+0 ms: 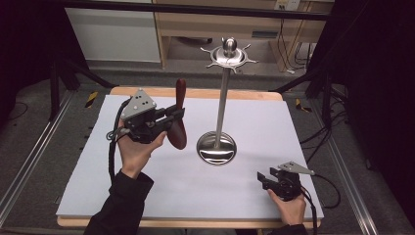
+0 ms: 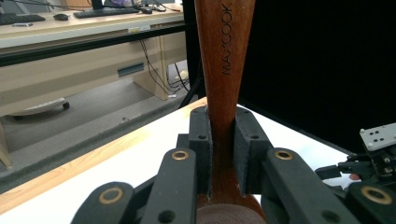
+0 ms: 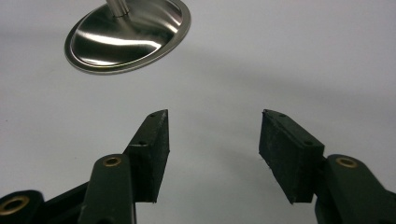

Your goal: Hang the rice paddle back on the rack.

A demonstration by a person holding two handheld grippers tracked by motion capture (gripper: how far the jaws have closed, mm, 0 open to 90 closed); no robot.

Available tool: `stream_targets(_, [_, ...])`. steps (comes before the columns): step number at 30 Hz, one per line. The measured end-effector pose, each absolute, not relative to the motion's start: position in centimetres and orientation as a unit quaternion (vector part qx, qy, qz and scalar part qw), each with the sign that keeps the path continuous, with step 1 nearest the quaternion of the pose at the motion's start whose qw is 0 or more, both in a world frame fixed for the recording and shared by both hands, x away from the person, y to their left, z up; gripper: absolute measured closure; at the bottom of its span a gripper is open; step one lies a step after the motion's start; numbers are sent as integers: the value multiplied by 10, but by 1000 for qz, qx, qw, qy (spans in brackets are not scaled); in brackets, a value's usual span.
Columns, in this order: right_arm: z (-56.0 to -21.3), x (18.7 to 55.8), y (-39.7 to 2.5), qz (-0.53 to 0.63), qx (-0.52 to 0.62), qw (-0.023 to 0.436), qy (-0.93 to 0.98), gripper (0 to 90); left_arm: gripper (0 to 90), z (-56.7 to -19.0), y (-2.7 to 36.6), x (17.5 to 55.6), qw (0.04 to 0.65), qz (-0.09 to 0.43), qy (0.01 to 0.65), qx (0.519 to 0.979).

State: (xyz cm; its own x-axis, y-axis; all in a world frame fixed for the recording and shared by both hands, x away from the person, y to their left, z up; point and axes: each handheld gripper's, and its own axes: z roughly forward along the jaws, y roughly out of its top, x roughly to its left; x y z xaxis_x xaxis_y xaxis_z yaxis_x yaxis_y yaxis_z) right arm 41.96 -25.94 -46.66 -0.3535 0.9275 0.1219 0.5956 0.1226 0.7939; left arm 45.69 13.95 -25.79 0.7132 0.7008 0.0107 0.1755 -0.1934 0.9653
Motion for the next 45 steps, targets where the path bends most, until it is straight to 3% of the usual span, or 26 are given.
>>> stream_targets(45, [-467, 420, -261, 401, 530, 206, 718, 431, 783, -233, 105, 482, 567, 233, 283, 738])
